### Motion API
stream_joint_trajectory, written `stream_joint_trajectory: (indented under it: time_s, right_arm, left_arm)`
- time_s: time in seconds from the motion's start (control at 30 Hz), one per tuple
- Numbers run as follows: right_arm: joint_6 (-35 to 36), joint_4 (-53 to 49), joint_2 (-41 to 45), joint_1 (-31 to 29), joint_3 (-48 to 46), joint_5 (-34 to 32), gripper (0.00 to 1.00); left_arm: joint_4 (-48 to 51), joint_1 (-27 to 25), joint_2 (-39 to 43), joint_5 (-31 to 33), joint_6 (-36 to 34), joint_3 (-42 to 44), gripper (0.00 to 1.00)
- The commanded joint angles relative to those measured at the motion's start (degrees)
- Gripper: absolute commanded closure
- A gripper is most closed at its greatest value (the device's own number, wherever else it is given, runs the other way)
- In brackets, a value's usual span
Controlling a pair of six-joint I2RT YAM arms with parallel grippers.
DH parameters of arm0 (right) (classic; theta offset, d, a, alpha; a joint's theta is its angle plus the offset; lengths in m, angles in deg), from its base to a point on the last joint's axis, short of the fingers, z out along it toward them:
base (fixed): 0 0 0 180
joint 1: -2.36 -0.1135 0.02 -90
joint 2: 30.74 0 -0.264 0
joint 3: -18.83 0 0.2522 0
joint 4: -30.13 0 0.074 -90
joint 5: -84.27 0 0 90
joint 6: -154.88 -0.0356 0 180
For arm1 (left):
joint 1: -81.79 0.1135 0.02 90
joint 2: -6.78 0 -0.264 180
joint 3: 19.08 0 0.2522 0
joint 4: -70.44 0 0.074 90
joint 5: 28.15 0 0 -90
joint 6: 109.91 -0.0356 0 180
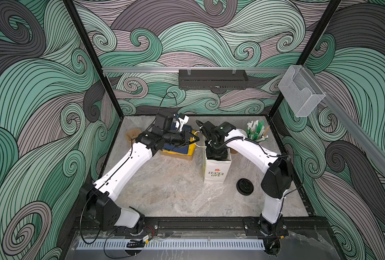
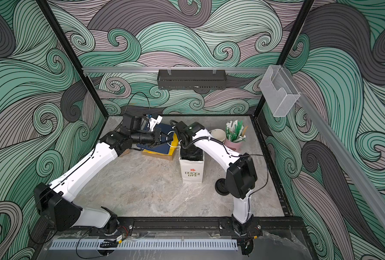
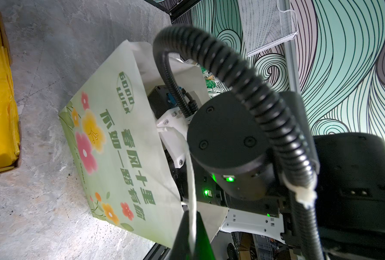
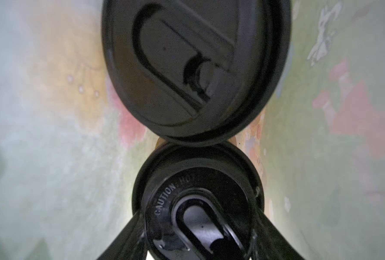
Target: Pack the takeout coffee
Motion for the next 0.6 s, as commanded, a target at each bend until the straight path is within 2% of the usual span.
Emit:
stream_joint_trajectory:
  time_s: [0.0, 0.57]
  right_arm:
    - [-1.3, 2.2, -4.0, 0.3, -3.1, -1.4, 0.40]
    - [-1.4, 2.5, -4.6, 0.4, -5.0, -2.3, 0.41]
  left_arm:
    - [0.6, -0.3, 1.1, 0.2, -0.8, 0.1, 1.00]
    - [0.7, -0.3, 1.7, 0.3, -0.6, 0.6, 1.00]
